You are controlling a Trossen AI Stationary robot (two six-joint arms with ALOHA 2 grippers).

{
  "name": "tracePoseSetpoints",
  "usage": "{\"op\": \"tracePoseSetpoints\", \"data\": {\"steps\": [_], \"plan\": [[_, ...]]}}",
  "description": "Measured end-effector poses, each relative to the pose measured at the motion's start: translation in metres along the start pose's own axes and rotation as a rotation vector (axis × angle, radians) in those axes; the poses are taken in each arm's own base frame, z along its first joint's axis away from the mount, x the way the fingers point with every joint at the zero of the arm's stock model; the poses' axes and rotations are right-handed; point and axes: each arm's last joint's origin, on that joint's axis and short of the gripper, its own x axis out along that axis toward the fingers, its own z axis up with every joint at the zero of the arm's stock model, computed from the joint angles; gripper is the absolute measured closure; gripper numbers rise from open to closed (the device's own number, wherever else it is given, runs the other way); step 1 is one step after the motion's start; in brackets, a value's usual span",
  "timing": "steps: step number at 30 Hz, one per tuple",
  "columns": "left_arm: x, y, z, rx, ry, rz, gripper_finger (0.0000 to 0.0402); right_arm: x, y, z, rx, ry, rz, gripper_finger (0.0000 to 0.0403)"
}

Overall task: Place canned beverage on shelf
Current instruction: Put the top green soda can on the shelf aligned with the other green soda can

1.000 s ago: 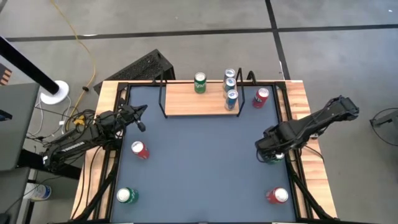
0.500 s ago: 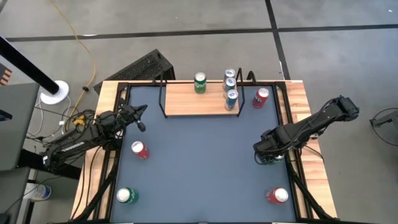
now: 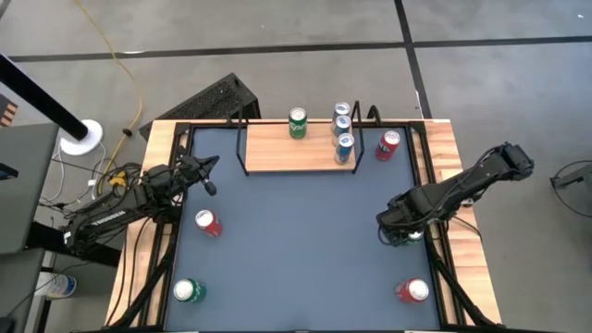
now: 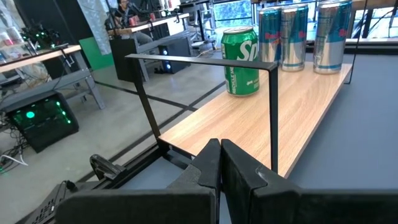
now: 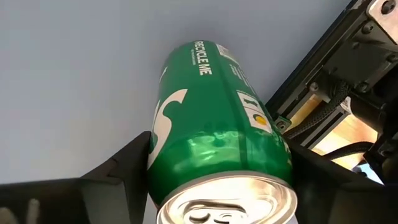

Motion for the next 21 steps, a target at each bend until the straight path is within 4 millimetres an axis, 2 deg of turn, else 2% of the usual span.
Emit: {"op": "tracePoseSetpoints", "data": {"steps": [5,13,17,21], "plan": [[0.000,0.000,0.000,0.000,0.000,0.000,0.0401,-0.022,0.007,-0.001,-0.023,-0.021,0.083,0.0125],[0.000,0.000,0.000,0.000,0.000,0.000,0.0401,-0.074,0.021,0.010,-0.054,-0.175,0.251,0.0127],[0.000,0.000,0.000,0.000,0.000,0.000,0.0401,-0.100,0.037,0.028,-0.117,-0.237,0.302,0.0127],[0.000,0.000,0.000,0.000,0.000,0.001,0.0401,-0.127,0.063,0.060,-0.221,-0.303,0.326,0.0127]]}}
